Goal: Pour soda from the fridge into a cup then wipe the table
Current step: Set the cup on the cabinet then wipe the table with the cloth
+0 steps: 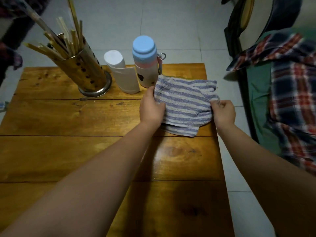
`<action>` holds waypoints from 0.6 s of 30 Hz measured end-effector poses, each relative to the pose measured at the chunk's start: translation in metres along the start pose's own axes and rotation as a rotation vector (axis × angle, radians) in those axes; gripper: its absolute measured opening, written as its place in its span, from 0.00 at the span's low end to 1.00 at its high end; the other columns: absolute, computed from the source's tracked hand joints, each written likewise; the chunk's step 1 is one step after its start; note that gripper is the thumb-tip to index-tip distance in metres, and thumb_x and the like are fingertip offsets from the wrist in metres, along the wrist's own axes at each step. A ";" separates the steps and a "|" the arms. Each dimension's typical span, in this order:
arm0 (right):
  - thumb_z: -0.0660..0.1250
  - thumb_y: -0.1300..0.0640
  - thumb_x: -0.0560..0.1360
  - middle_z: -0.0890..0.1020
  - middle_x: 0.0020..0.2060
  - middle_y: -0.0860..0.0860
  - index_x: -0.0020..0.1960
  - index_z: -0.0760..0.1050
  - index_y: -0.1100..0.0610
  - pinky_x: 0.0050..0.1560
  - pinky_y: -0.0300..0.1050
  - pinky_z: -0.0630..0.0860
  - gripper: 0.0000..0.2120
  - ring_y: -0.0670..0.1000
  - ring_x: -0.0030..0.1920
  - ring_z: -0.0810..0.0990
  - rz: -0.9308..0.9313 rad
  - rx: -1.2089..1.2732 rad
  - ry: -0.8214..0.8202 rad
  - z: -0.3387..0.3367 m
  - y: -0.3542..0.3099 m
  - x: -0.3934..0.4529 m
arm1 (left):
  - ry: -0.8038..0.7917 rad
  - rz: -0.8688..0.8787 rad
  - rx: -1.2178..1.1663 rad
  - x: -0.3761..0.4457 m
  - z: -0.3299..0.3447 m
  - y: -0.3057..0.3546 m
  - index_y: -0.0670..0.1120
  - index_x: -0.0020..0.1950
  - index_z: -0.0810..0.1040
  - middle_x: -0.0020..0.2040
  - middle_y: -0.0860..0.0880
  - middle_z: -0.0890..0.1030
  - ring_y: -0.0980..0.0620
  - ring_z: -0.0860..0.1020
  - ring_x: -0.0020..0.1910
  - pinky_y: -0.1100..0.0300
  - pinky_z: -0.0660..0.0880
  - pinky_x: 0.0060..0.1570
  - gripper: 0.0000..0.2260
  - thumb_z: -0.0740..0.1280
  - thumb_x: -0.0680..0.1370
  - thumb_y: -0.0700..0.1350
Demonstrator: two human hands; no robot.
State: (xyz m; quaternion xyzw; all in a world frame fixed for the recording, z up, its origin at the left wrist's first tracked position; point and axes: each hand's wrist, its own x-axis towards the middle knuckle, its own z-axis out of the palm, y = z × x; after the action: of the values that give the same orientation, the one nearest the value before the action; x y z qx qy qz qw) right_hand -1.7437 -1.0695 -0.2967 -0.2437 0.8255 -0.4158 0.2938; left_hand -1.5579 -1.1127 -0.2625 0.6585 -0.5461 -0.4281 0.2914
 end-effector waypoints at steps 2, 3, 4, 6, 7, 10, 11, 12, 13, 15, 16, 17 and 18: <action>0.61 0.54 0.78 0.78 0.53 0.58 0.61 0.68 0.62 0.47 0.43 0.69 0.16 0.59 0.54 0.75 -0.058 -0.103 0.000 -0.001 -0.001 -0.003 | 0.001 0.101 0.221 -0.007 0.003 -0.008 0.50 0.73 0.60 0.68 0.46 0.70 0.46 0.68 0.66 0.49 0.67 0.66 0.31 0.66 0.73 0.36; 0.61 0.54 0.78 0.77 0.56 0.59 0.64 0.66 0.62 0.50 0.45 0.70 0.18 0.59 0.56 0.75 -0.090 -0.142 -0.001 -0.001 -0.002 -0.004 | 0.010 0.129 0.306 -0.009 0.003 -0.011 0.51 0.75 0.57 0.70 0.45 0.66 0.45 0.65 0.68 0.51 0.65 0.68 0.32 0.65 0.74 0.37; 0.61 0.54 0.78 0.76 0.58 0.60 0.65 0.66 0.62 0.52 0.46 0.70 0.19 0.60 0.57 0.75 -0.133 -0.182 -0.009 -0.002 -0.001 -0.005 | 0.013 0.158 0.367 -0.012 0.003 -0.012 0.52 0.75 0.55 0.72 0.45 0.63 0.45 0.62 0.70 0.51 0.63 0.69 0.33 0.65 0.75 0.37; 0.61 0.55 0.77 0.76 0.59 0.61 0.65 0.67 0.61 0.54 0.48 0.70 0.18 0.60 0.58 0.75 -0.215 -0.259 -0.043 -0.004 0.001 -0.004 | -0.016 0.200 0.462 -0.015 0.001 -0.015 0.52 0.75 0.56 0.74 0.45 0.60 0.45 0.60 0.71 0.49 0.63 0.69 0.31 0.64 0.76 0.38; 0.61 0.56 0.77 0.76 0.59 0.61 0.64 0.68 0.61 0.54 0.48 0.70 0.18 0.60 0.57 0.75 -0.245 -0.292 -0.064 -0.005 0.003 -0.004 | -0.041 0.208 0.521 -0.014 0.000 -0.017 0.51 0.75 0.57 0.74 0.45 0.59 0.45 0.59 0.72 0.49 0.62 0.70 0.29 0.64 0.76 0.39; 0.61 0.55 0.77 0.74 0.60 0.60 0.65 0.68 0.61 0.55 0.50 0.71 0.18 0.61 0.58 0.74 -0.310 -0.427 -0.119 -0.010 0.005 -0.007 | -0.133 0.189 0.711 -0.011 -0.005 -0.019 0.48 0.75 0.56 0.75 0.44 0.57 0.44 0.58 0.72 0.50 0.60 0.69 0.28 0.64 0.77 0.44; 0.60 0.54 0.77 0.72 0.62 0.60 0.67 0.66 0.60 0.57 0.50 0.70 0.19 0.60 0.60 0.72 -0.333 -0.484 -0.128 -0.012 0.005 -0.010 | -0.163 0.189 0.756 -0.009 -0.006 -0.020 0.48 0.75 0.55 0.75 0.43 0.57 0.43 0.58 0.72 0.50 0.60 0.69 0.29 0.64 0.77 0.45; 0.59 0.55 0.78 0.69 0.65 0.59 0.68 0.64 0.60 0.59 0.50 0.69 0.21 0.60 0.63 0.70 -0.369 -0.533 -0.123 -0.013 0.005 -0.013 | -0.183 0.196 0.791 -0.009 -0.007 -0.020 0.47 0.75 0.55 0.75 0.43 0.57 0.43 0.58 0.72 0.50 0.60 0.69 0.30 0.64 0.77 0.46; 0.59 0.55 0.78 0.67 0.68 0.59 0.70 0.62 0.59 0.62 0.51 0.68 0.22 0.59 0.66 0.67 -0.416 -0.575 -0.111 -0.015 0.004 -0.018 | -0.193 0.217 0.816 -0.009 -0.008 -0.020 0.46 0.75 0.56 0.75 0.42 0.57 0.42 0.59 0.72 0.49 0.60 0.69 0.29 0.65 0.77 0.46; 0.58 0.56 0.78 0.62 0.71 0.58 0.72 0.58 0.60 0.67 0.51 0.63 0.24 0.58 0.70 0.62 -0.538 -0.667 -0.113 -0.016 0.003 -0.027 | -0.182 0.292 0.862 -0.011 -0.011 -0.023 0.45 0.73 0.59 0.74 0.42 0.59 0.42 0.60 0.71 0.49 0.62 0.69 0.27 0.64 0.76 0.46; 0.57 0.55 0.79 0.60 0.73 0.58 0.73 0.57 0.59 0.69 0.50 0.60 0.24 0.57 0.72 0.59 -0.597 -0.731 -0.141 -0.015 0.004 -0.030 | -0.167 0.338 0.889 -0.013 -0.013 -0.025 0.44 0.73 0.60 0.74 0.42 0.58 0.42 0.60 0.71 0.49 0.62 0.69 0.26 0.63 0.77 0.45; 0.56 0.55 0.79 0.58 0.74 0.58 0.74 0.56 0.59 0.71 0.50 0.58 0.24 0.56 0.74 0.56 -0.631 -0.796 -0.177 -0.012 0.005 -0.033 | -0.168 0.386 0.925 -0.015 -0.015 -0.026 0.43 0.73 0.59 0.75 0.42 0.57 0.43 0.59 0.72 0.49 0.61 0.70 0.26 0.62 0.77 0.45; 0.54 0.53 0.80 0.55 0.75 0.57 0.74 0.54 0.58 0.72 0.50 0.56 0.24 0.56 0.75 0.53 -0.633 -0.850 -0.210 -0.010 0.006 -0.034 | -0.193 0.422 0.966 -0.017 -0.016 -0.029 0.43 0.74 0.57 0.75 0.43 0.56 0.43 0.56 0.73 0.49 0.59 0.71 0.27 0.61 0.77 0.44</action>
State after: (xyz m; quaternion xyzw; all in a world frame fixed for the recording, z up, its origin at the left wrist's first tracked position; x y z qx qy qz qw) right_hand -1.7276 -1.0389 -0.2877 -0.6181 0.7735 -0.0865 0.1105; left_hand -1.5308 -1.0909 -0.2751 0.5512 -0.8258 -0.1184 -0.0166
